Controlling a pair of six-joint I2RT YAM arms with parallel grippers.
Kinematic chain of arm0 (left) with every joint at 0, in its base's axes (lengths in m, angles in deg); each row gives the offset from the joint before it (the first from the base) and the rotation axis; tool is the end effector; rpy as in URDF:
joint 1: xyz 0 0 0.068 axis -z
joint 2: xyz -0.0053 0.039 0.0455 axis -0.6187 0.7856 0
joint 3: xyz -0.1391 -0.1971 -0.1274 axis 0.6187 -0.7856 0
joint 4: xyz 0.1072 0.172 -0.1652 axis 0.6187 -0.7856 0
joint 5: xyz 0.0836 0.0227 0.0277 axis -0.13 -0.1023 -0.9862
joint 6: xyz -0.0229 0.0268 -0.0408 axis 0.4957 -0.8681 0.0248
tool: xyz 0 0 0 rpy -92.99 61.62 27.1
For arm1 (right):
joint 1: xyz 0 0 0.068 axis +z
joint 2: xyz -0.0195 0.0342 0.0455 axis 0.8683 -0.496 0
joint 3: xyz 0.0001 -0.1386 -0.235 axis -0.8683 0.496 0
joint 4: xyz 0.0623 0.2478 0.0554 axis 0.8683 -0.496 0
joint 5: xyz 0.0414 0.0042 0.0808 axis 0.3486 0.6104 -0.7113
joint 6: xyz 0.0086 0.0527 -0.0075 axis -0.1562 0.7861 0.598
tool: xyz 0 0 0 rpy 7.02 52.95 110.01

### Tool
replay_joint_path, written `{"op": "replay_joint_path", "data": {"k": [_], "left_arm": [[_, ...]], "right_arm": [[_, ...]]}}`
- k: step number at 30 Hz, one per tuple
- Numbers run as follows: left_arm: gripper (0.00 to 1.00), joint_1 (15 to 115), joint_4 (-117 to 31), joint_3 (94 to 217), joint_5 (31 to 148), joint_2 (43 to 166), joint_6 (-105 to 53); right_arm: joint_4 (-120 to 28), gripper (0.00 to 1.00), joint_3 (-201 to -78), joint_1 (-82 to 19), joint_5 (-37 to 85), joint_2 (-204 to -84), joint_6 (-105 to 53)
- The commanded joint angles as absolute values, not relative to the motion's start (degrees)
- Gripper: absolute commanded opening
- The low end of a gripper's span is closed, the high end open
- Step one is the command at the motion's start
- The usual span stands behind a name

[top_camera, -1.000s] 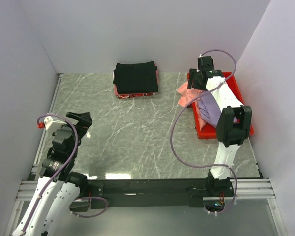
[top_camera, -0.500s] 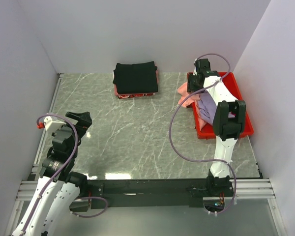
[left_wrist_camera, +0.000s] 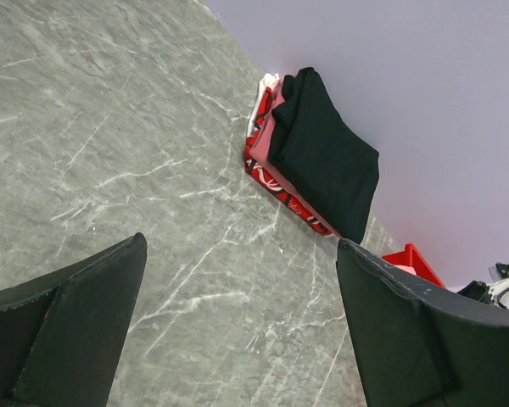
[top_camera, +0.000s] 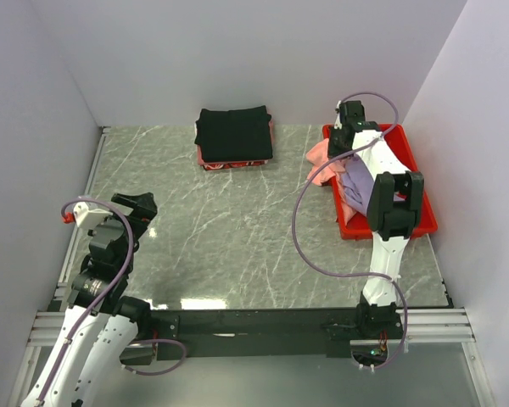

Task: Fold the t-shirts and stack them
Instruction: Move the tshirt to the center of the board

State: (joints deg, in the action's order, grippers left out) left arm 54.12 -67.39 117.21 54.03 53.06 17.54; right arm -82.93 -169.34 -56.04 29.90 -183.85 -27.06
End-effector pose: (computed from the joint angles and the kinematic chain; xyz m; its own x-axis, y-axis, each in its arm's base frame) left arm 0.1142 -0.0155 0.2980 0.0334 -0.7688 -0.6387 -0.2817 0.6059 -0.7440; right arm 0.4728 0.0360 0.2446 -0.7994 0.0398 -0.5994 -0.0139 0.9963 0.0846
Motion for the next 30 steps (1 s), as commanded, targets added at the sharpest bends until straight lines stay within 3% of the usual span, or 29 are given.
{"op": "replay_joint_path", "data": {"k": [1,11,21,30], "left_arm": [[1.00,54.13,-67.56,118.32,52.82,52.84,18.13],[0.99,54.13,-68.97,118.50,51.51,51.97,19.27],[0.99,54.13,-69.14,118.59,51.85,52.32,19.28],[0.99,54.13,-69.32,118.76,51.68,52.32,19.28]], "right_arm": [[-80.19,0.00,-169.61,-56.22,30.20,-178.47,-26.57],[-72.19,0.00,-161.78,-56.31,36.97,-162.56,-22.35],[-70.17,0.00,-164.50,-56.66,44.27,-151.22,-23.83],[-66.48,0.00,-169.95,-56.66,37.51,-145.16,-22.00]]}}
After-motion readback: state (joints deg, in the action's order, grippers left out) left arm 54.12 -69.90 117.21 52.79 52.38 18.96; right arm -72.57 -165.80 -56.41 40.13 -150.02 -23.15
